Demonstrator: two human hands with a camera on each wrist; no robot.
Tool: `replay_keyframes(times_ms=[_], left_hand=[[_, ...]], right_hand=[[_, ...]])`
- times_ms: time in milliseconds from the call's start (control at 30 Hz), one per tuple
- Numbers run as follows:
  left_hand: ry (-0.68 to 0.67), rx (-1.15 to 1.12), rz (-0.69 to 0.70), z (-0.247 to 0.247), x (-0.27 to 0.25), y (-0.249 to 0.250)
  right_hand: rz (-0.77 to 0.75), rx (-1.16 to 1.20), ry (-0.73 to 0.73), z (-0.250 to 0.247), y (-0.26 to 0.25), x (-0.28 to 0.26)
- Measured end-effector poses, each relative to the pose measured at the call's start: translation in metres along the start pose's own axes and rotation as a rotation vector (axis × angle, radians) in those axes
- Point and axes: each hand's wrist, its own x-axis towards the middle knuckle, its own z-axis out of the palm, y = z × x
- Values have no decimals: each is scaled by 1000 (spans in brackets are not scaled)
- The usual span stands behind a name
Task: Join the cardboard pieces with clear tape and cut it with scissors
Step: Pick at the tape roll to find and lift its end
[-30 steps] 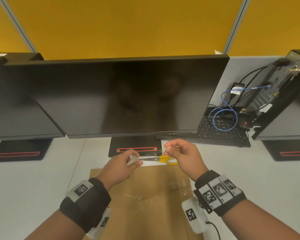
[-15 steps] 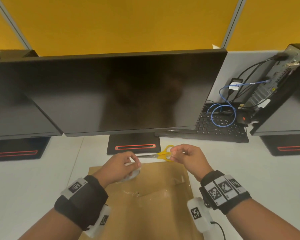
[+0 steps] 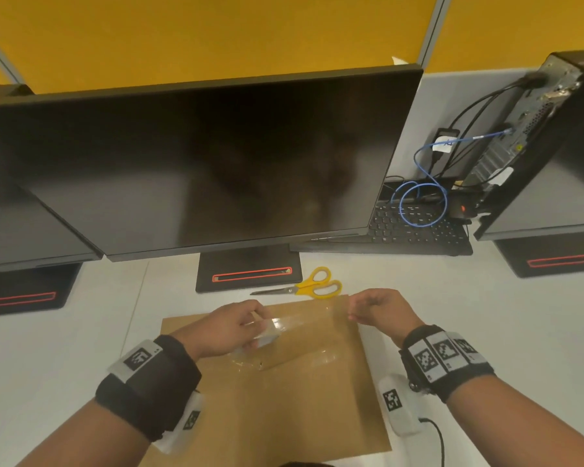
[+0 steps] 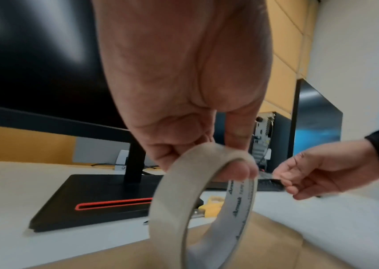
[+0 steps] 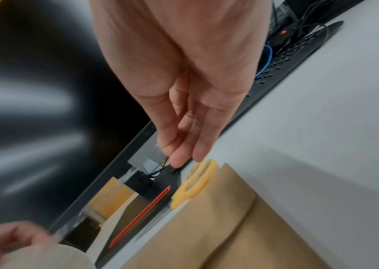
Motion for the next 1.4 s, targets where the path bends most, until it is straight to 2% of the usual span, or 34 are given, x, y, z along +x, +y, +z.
replay_keyframes(times_ms=[100,200,267,333,500,633,733,867,1033,1133,1400], left_hand=[[31,95,0,6,5,-3],[33,235,-72,9,9,-3],[79,270,-121,11,10,-3],[80,290,-112,13,9,2],[-58,116,-51,6,0,5],[-37,111,0,7,2,-3],[-41,199,-30,12,8,-7],[33,323,-85,17,14,-12],[110,340,-215,23,17,-20],[130,473,-235,32,21,-22],[29,594,-355,52,31,-14]], right_hand=[[-1,-71,-5,2,10,-3],[22,-87,12,1,15,-2],[28,-70,16,-3,13,-1],[19,-97,27,-9,11,-1],[61,-160,20,-24,18,1],[85,-147,4,-24,27,2],[87,-200,0,-21,26,4],[90,-252,-13,-20,28,7],[87,-369,5,-20,32,9],[81,-473,0,-18,35,11],[34,-572,59,-14,42,13]])
